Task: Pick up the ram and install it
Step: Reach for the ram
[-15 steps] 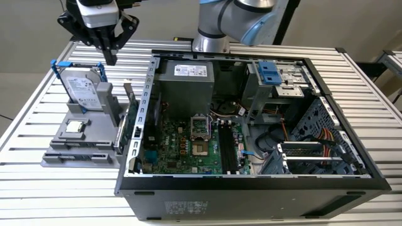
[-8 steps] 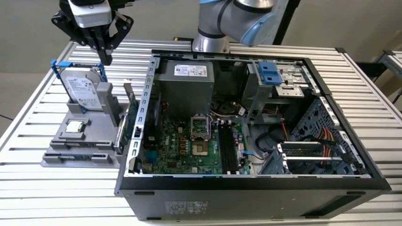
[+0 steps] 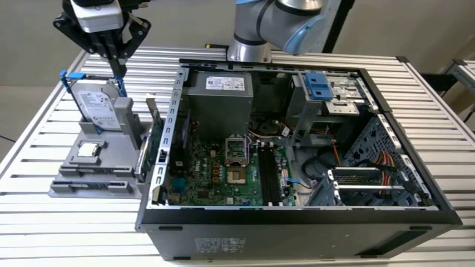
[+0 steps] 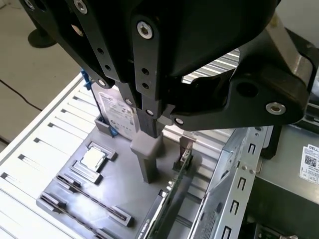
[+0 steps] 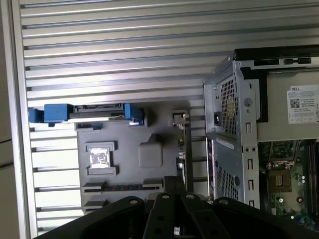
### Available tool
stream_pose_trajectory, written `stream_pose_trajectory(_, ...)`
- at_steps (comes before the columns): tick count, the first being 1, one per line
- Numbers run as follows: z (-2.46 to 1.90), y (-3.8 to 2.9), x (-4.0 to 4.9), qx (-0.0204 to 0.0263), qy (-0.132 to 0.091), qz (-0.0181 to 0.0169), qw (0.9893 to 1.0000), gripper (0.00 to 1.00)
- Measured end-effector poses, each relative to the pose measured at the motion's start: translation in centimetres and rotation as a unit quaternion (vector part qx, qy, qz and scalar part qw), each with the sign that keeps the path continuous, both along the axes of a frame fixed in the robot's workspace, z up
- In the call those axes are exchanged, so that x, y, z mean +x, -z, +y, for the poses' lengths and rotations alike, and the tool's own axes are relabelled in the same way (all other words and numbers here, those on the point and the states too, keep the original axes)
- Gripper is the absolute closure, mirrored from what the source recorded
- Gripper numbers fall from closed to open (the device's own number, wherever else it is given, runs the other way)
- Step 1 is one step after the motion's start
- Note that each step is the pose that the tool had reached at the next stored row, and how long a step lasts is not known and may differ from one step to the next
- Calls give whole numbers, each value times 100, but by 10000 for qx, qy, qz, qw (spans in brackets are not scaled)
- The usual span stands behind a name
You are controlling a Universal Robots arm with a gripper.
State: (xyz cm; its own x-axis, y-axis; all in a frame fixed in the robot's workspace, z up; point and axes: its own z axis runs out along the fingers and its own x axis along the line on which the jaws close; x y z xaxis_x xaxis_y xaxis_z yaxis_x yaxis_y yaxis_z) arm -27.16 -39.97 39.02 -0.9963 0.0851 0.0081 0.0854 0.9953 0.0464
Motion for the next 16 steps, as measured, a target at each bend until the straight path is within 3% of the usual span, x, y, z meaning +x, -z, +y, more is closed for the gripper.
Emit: stream_pose_trajectory(16, 0, 3, -150, 0, -8, 16, 10000, 100)
